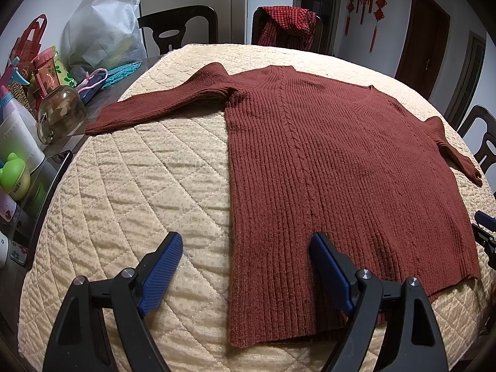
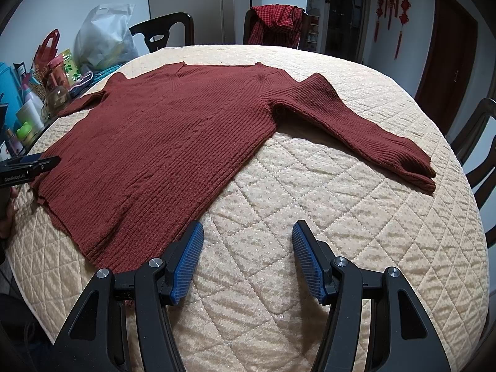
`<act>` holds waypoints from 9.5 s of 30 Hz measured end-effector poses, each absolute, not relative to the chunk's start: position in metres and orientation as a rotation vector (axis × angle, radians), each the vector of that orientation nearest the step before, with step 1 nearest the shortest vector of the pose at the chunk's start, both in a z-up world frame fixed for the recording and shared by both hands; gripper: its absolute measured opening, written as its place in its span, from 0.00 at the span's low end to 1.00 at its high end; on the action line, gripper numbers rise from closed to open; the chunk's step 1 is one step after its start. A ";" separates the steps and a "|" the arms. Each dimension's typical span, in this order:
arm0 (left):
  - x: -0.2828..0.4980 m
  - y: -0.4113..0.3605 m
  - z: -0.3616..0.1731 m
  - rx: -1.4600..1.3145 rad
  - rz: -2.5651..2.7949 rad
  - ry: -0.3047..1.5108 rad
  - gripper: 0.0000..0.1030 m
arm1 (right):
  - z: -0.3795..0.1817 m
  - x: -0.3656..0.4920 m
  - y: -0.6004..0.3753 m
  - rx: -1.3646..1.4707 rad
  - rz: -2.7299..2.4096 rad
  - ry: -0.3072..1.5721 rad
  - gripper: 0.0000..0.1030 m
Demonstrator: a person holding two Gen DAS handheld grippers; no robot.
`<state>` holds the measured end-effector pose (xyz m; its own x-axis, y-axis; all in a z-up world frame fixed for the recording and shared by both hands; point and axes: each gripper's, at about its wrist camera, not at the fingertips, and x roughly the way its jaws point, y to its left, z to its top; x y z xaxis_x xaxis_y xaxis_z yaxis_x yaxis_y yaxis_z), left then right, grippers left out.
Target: Fold small clothes
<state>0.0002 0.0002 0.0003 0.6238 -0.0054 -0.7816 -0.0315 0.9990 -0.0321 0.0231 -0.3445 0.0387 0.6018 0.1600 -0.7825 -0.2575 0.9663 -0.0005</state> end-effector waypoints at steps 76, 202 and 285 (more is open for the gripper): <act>-0.004 -0.002 0.004 -0.048 0.017 0.896 0.85 | 0.043 0.027 -0.337 -0.122 0.233 0.931 0.59; 0.156 -0.004 0.076 -0.027 -0.345 0.687 0.30 | 0.092 0.126 -0.275 -0.108 0.385 0.839 0.59; 0.070 -0.073 0.034 -0.018 -0.299 0.833 0.41 | 0.043 0.112 -0.482 0.681 -0.091 0.826 0.43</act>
<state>0.0705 -0.0729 0.0343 0.6329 -0.2687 -0.7261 0.2544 0.9580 -0.1327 0.1124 -0.4819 0.0426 0.6870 0.1811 -0.7038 0.3294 0.7856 0.5237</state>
